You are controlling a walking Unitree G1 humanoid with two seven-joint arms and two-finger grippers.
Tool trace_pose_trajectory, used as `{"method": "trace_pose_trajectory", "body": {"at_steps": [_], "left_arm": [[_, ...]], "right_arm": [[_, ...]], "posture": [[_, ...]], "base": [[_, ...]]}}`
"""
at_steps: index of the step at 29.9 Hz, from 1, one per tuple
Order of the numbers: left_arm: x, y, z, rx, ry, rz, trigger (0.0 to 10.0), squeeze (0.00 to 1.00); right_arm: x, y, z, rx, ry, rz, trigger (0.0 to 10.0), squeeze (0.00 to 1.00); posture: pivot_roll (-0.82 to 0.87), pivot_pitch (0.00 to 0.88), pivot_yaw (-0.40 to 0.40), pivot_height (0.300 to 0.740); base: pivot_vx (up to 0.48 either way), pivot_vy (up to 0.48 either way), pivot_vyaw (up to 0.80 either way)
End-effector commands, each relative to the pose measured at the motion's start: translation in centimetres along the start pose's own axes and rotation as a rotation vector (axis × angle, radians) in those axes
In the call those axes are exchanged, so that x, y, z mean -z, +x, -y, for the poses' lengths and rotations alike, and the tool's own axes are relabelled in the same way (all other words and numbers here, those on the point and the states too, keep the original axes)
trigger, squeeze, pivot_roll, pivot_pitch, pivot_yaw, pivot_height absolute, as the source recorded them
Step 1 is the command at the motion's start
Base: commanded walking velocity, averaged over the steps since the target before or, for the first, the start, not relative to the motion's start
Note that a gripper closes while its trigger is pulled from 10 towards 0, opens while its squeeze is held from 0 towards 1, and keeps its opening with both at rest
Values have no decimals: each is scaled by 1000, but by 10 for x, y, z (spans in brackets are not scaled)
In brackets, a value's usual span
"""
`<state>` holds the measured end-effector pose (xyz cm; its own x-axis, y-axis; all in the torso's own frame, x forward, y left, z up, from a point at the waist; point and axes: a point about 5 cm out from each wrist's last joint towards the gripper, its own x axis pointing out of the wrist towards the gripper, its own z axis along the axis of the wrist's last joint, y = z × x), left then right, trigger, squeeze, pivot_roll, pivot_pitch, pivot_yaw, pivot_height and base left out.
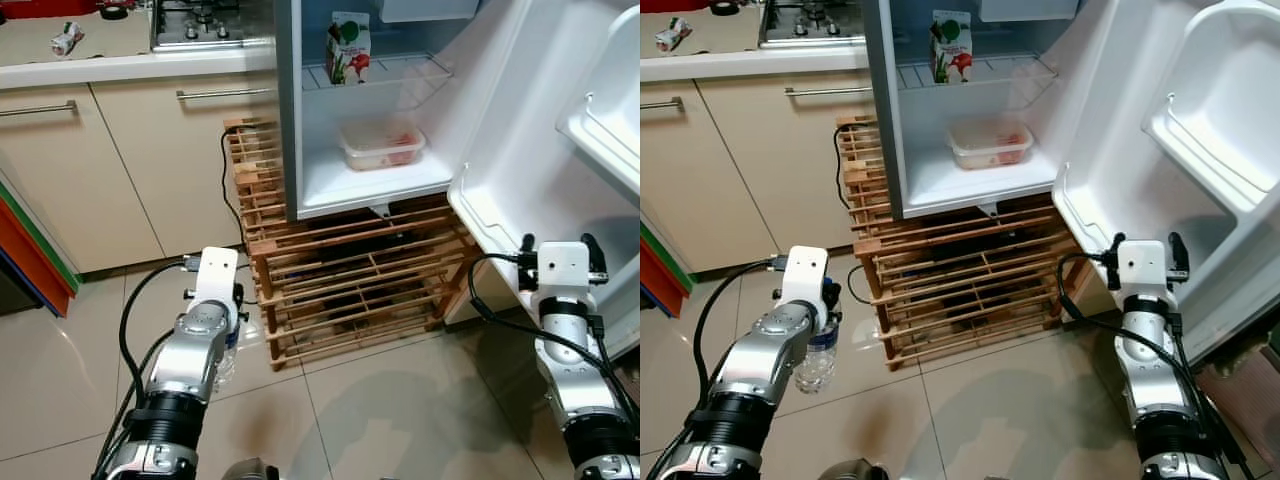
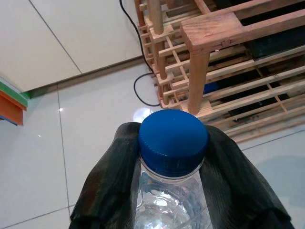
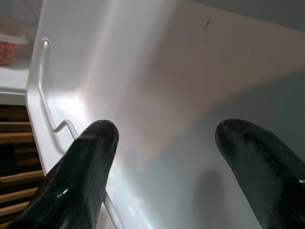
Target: Restocking fridge
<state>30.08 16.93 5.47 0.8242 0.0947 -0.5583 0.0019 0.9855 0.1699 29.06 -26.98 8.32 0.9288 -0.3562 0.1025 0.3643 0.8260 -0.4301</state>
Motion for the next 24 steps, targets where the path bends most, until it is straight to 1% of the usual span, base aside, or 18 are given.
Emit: {"method": "trace_pose_trajectory", "body": {"at_steps": [1, 3, 4, 6, 10, 13, 16, 18, 19, 20, 22, 24], "left_arm": [[-14, 0, 3, 14, -7, 43, 10000, 0], [-16, -1, 5, 27, -23, 58, 10000, 0], [-20, -2, 8, 48, -25, 81, 10000, 0], [-21, -2, 9, 63, -37, 80, 10000, 0], [-20, -2, 10, 76, -51, 69, 10000, 0], [-20, -2, 11, 81, -54, 65, 10000, 0], [-24, -2, 14, 109, -61, 73, 10000, 0], [-26, -2, 17, 132, -63, 79, 10000, 0], [-27, -2, 19, 157, -66, 88, 10000, 0], [-29, -5, 27, 227, -56, 101, 10000, 0], [-31, -7, 33, 268, -51, 120, 10000, 0], [-37, -10, 39, 318, -43, 172, 10000, 0]], "right_arm": [[-2, 4, 4, 18, -26, 11, 10000, 0], [-1, 5, 5, 23, -39, 4, 10000, 0], [5, 6, 12, 48, -64, -26, 10000, 0], [9, 7, 18, 65, -85, -36, 10000, 0], [10, 7, 23, 82, -95, -31, 10000, 0], [9, 8, 23, 85, -90, -28, 10000, 0], [-3, 9, 12, 58, 9, 16, 10000, 0], [-15, 9, 1, 20, 74, 73, 10000, 0], [-22, 8, -4, 0, 101, 100, 10000, 0], [-36, 4, -16, -42, 144, 159, 10000, 0], [-46, 1, -26, -78, 169, 200, 10000, 0], [-55, -3, -33, -102, 157, 244, 10000, 0]], "posture": [[-31, 0, 3, 740], [-29, 0, 3, 740], [-27, 0, 2, 740], [-26, 0, 2, 740], [-29, 0, 5, 740], [-30, 0, 6, 740], [-29, 0, 7, 740], [-30, 0, 8, 740], [-29, 0, 8, 740], [-30, 0, 7, 740], [-33, 0, 8, 740], [-33, 0, 6, 740]], "base": [[0, 0, 0], [0, 0, 0], [0, 0, 0], [0, 0, 0], [0, 0, 0], [0, 0, 0], [0, 0, 0], [0, 0, 0], [0, 0, 0], [0, 0, 0], [0, 0, 0], [0, 0, 0]]}}
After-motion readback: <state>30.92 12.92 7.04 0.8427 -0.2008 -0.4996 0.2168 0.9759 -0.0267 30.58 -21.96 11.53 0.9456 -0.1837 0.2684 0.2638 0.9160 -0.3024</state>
